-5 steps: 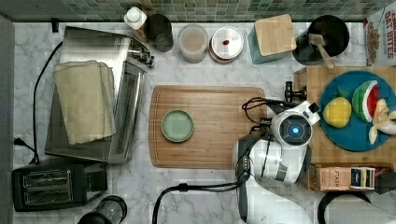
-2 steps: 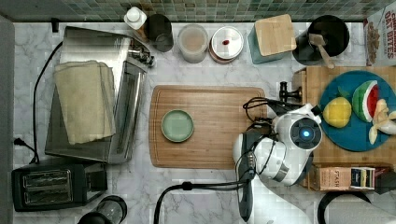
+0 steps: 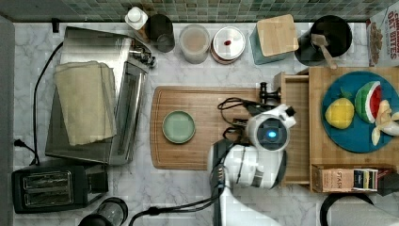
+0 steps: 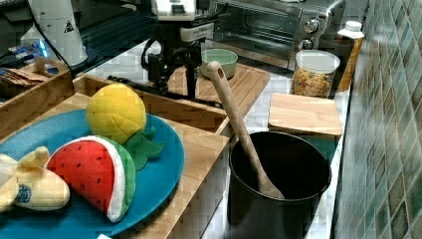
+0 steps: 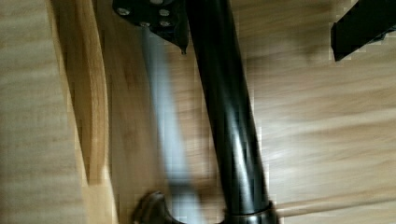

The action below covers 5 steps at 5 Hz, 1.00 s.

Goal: Open the drawer.

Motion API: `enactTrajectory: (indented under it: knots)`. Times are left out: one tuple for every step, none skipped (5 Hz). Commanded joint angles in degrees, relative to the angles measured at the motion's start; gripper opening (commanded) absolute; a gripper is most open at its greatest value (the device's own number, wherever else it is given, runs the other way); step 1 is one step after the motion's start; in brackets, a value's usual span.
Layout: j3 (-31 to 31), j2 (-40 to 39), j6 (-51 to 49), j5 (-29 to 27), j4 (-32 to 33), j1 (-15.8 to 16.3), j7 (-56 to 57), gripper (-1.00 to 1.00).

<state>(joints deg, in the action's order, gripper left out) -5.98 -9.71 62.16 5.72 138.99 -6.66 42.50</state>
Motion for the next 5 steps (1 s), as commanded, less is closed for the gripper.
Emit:
enactTrajectory:
  knots:
    - [5.7, 4.3, 1.1, 5.8, 2.9, 11.7, -14.1, 1.00]
    - [7.9, 4.3, -0.2, 0.5, 1.8, 10.6, -10.0, 1.00]
    - [8.3, 4.3, -0.2, 0.6, 1.7, 10.1, -10.0, 1.00]
    - [8.2, 4.3, -0.2, 0.6, 1.8, 10.3, -10.0, 1.00]
    - [8.0, 4.3, -0.2, 0.6, 1.7, 10.4, -10.0, 1.00]
